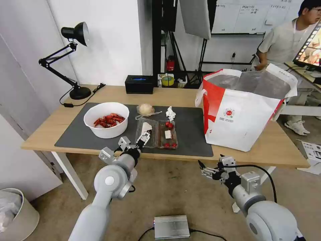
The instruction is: Pick up the trash from the table and place it into the takeout bag.
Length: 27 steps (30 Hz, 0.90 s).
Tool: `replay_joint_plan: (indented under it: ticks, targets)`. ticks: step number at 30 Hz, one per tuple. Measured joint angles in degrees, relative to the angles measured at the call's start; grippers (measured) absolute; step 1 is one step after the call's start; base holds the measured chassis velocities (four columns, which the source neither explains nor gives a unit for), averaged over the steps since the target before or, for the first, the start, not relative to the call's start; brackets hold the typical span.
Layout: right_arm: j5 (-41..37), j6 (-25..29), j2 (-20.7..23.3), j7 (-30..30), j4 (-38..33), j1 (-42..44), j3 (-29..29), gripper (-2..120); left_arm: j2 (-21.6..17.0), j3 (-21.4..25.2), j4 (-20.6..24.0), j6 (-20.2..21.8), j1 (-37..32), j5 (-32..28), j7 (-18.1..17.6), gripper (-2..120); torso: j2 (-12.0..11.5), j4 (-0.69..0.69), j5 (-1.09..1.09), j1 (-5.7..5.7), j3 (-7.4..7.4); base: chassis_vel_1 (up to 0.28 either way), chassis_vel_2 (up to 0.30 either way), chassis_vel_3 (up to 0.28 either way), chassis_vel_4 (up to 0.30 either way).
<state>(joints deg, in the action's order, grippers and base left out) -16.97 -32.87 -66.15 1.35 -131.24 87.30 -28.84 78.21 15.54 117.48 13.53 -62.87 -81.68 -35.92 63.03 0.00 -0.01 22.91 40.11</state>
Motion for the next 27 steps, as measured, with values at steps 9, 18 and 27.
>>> replay_joint_plan:
  ticks: [9, 18, 27]
  targets:
    - [0.3, 0.0, -0.1, 0.0, -0.8, 0.9, -0.3, 100, -0.3, 0.1, 1.5, -0.7, -0.5, 0.6, 2.3, 100, 0.0, 0.0, 0.0, 0.0, 0.0, 0.0, 0.0, 0.0, 0.0]
    - [0.4, 0.0, -0.2, 0.0, -1.6, 1.9, -0.6, 100, 0.4, -0.6, 2.0, -1.2, -1.0, 1.1, 3.8, 100, 0.0, 0.0, 0.0, 0.0, 0.0, 0.0, 0.0, 0.0, 0.0]
    - [0.9, 0.2, -0.5, 0.1, -2.4, 3.2, -0.9, 100, 0.8, -1.6, 2.7, -2.0, -1.1, 1.3, 5.1, 100, 0.0, 0.0, 0.01, 0.0, 0.0, 0.0, 0.0, 0.0, 0.0]
